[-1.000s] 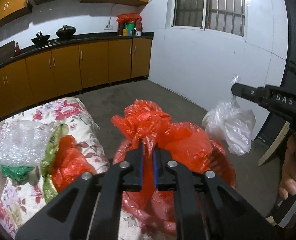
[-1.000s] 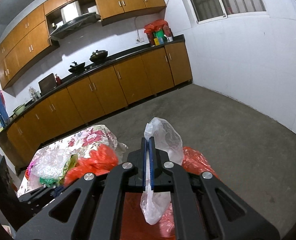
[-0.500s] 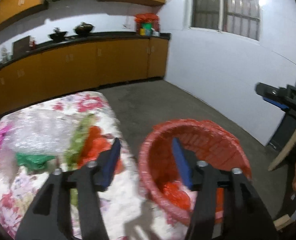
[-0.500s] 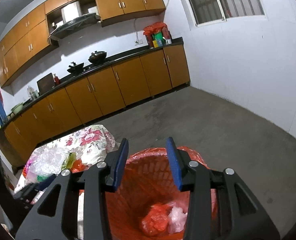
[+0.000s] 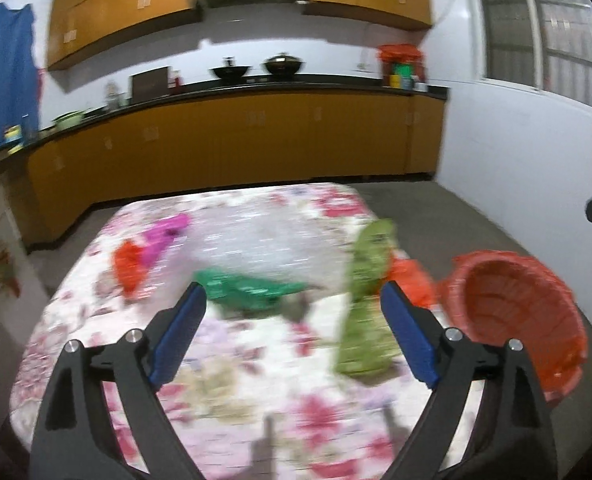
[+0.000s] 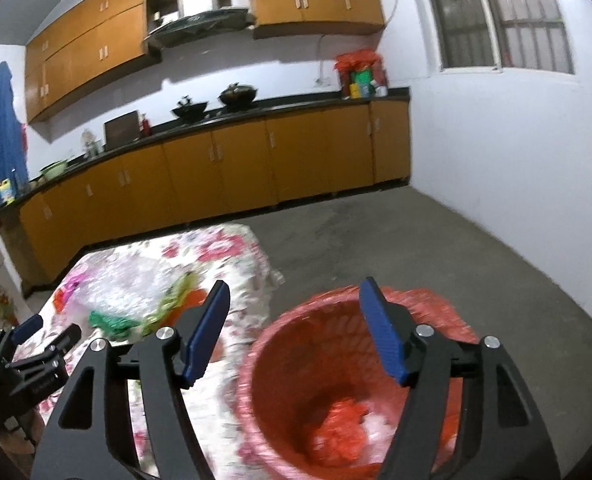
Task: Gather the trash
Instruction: 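Grasp the green-yellow bag with the right tool while the left tool reaches the bubble wrap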
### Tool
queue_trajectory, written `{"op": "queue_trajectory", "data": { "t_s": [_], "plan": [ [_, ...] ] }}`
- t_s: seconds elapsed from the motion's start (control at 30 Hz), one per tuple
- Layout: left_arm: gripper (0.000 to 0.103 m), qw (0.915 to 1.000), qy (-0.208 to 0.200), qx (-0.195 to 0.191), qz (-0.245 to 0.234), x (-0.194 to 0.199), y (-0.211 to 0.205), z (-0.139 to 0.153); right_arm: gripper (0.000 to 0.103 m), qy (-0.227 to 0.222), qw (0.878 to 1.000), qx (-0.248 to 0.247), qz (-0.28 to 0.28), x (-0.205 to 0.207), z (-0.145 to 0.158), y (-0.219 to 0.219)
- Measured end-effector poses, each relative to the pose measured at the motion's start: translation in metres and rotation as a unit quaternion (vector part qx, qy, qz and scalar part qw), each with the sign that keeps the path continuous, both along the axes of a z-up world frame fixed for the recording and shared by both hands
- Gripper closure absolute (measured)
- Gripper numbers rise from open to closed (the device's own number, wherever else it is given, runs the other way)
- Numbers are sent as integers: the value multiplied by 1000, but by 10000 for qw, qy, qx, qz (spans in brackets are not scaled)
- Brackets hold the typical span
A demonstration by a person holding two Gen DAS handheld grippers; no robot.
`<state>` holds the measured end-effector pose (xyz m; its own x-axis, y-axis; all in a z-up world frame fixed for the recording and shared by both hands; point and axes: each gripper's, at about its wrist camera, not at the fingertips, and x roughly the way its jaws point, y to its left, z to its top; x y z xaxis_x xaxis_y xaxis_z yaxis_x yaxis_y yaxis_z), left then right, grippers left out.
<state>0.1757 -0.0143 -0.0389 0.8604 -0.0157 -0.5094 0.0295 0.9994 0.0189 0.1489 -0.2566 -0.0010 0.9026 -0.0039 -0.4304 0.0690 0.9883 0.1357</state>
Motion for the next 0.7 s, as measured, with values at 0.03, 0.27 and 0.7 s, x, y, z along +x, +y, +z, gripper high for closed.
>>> {"op": "queue_trajectory", "data": {
  "t_s": [0.03, 0.27, 0.7],
  "plan": [
    [15, 9999, 11, 15, 121, 0, 11, -1, 36, 53, 10000, 14, 74, 4, -2, 7],
    [15, 9966, 71, 28, 817, -4, 78, -9, 36, 453, 9970, -66, 618, 30, -27, 66],
    [15, 9918, 75, -227, 1258, -8, 134, -17, 49, 1046, 9883, -237, 1083, 83, -62, 145]
  ]
}}
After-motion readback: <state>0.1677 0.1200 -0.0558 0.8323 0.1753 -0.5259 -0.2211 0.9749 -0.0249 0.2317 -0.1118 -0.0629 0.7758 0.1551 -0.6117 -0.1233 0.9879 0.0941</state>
